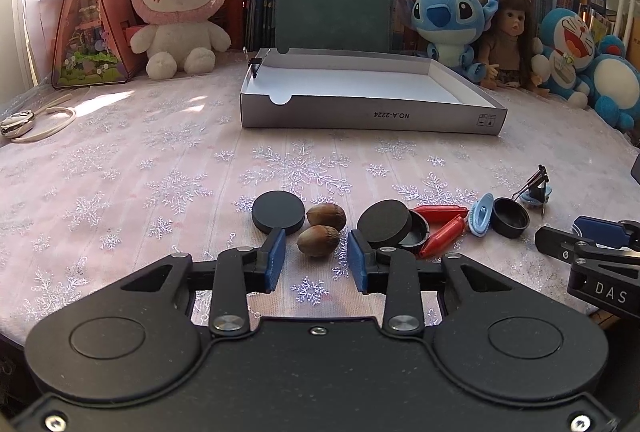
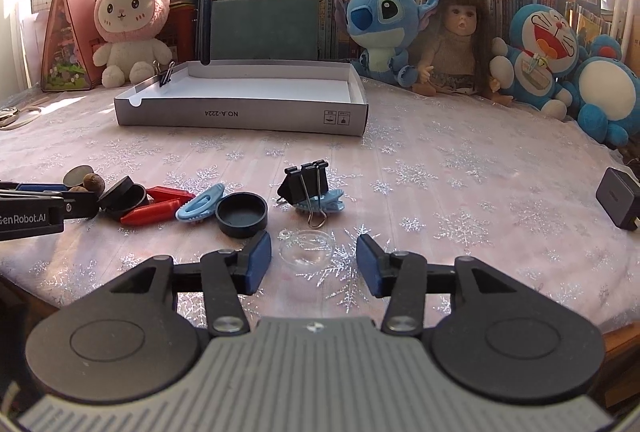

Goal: Organize rigid objects
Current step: 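Close the left gripper on the acorn while the right gripper closes on the glass cup, then carry the acorn with the left tool while the right tool carries the cup into the tray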

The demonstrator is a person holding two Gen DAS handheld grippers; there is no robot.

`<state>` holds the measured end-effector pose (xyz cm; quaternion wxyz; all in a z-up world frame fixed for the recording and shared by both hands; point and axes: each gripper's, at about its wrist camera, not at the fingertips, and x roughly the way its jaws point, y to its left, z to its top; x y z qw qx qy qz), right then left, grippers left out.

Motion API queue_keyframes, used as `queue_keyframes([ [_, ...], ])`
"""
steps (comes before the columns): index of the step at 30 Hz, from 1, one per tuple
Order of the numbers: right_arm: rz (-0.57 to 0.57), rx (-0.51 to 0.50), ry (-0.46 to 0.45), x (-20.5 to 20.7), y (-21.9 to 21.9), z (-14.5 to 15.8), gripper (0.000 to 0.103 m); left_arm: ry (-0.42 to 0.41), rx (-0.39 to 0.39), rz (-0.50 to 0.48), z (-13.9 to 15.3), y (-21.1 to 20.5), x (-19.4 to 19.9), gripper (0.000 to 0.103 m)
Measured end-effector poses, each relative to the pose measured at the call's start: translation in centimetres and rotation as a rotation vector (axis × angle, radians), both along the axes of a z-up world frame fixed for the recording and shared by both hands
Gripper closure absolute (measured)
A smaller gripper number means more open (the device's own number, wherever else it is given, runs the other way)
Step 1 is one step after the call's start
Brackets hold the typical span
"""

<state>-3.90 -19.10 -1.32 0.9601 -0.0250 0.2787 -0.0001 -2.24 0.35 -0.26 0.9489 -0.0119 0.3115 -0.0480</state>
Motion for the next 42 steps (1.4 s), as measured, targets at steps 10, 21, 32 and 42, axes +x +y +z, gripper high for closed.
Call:
queue_keyframes([
  [10,0.022,0.038,0.021,0.1,0.0,0.2,0.069,0.013,-0.014,-0.015,0.4,0.0,0.4,0.082],
  [21,0.02,0.055,-0.016,0.6,-0.6,1.9,0.07,-0.014,-0.045,-0.054,3.1,0.6,0.7,0.082],
  [32,0.039,0.146,-0.013,4.9,-2.5,4.6,0.07,-0.01,-0.069,-0.103,6.0,1.0,5.5,0.082],
  [42,0.121,0.188,0.059,13.9,-3.4,8.2,0.07,0.08,-0.092,-0.166,8.4,0.4,14.6,0.082],
])
